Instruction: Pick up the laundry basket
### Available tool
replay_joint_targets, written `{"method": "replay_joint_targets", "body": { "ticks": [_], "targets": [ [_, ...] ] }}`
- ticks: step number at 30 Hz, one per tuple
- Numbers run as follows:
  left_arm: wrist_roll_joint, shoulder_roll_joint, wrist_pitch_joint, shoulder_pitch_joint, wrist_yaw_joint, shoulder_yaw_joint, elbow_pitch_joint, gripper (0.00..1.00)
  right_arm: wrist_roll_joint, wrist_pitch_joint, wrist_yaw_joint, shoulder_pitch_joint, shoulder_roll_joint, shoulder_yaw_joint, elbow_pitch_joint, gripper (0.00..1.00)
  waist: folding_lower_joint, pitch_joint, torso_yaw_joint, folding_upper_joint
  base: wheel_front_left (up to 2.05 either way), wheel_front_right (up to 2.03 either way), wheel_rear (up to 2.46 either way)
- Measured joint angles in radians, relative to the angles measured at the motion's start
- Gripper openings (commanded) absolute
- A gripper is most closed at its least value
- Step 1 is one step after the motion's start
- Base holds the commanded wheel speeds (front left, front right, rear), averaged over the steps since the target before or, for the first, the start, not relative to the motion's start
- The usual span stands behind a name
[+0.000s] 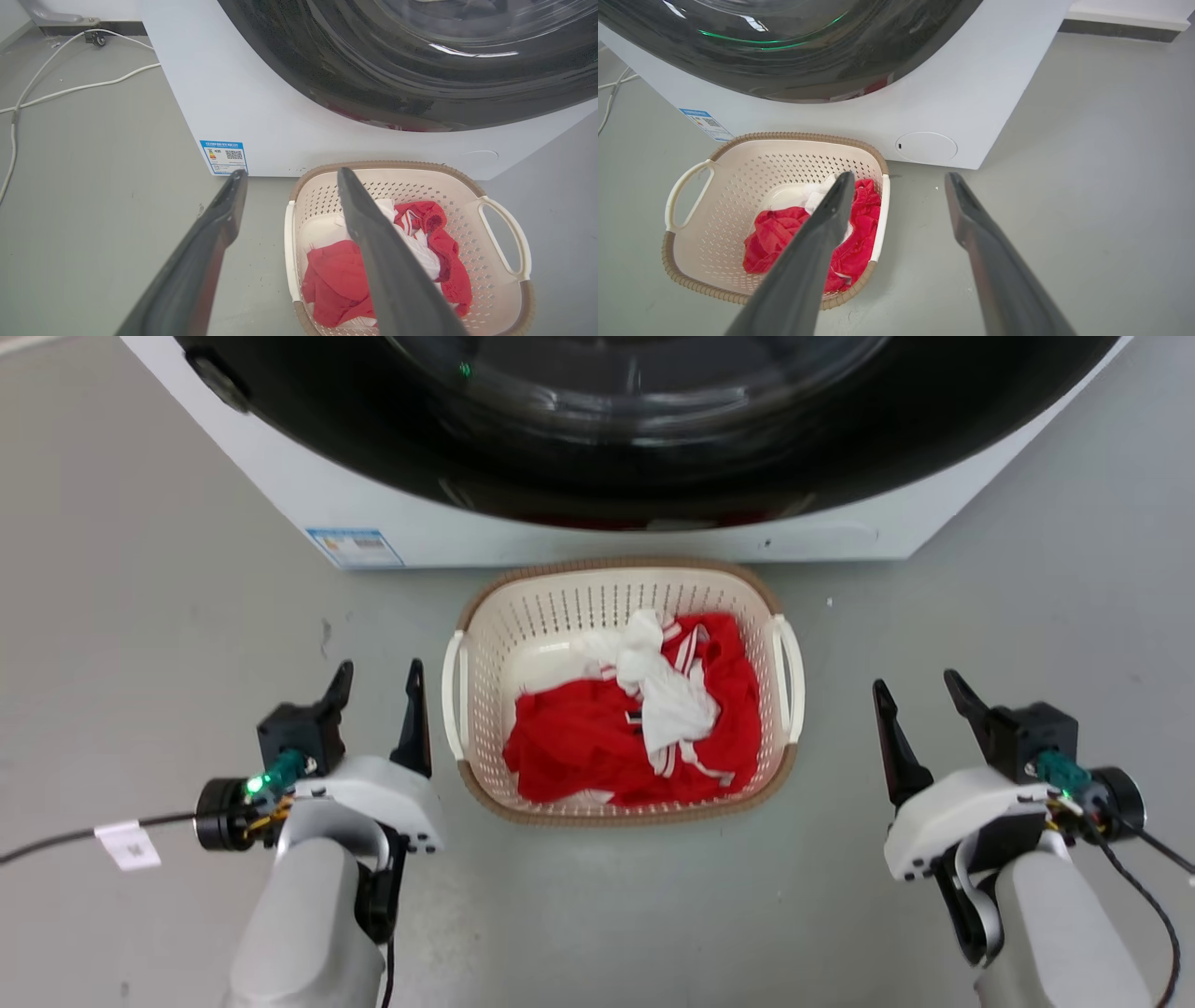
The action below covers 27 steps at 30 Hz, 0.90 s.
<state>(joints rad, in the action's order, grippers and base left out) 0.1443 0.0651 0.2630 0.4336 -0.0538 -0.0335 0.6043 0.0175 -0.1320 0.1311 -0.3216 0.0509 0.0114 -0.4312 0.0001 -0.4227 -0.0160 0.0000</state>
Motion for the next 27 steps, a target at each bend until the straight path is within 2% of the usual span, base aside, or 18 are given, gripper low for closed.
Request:
{"method": "replay_joint_targets", "body": {
  "ticks": [15,27],
  "targets": [
    [0.045,0.041,0.000,0.278,-0.048,0.012,0.321,1.00,0.050,-0.001,0.000,-0.280,0.000,0.067,-0.285,1.00,0.0001,-0.255,-0.008,0.0000,0.00,0.00,0.00],
    [0.094,0.075,-0.027,0.487,-0.074,-0.036,0.509,1.00,0.133,0.009,0.000,-0.508,0.000,0.161,-0.529,1.00,0.0000,-0.389,-0.025,0.0000,0.00,0.00,0.00]
  ]
}}
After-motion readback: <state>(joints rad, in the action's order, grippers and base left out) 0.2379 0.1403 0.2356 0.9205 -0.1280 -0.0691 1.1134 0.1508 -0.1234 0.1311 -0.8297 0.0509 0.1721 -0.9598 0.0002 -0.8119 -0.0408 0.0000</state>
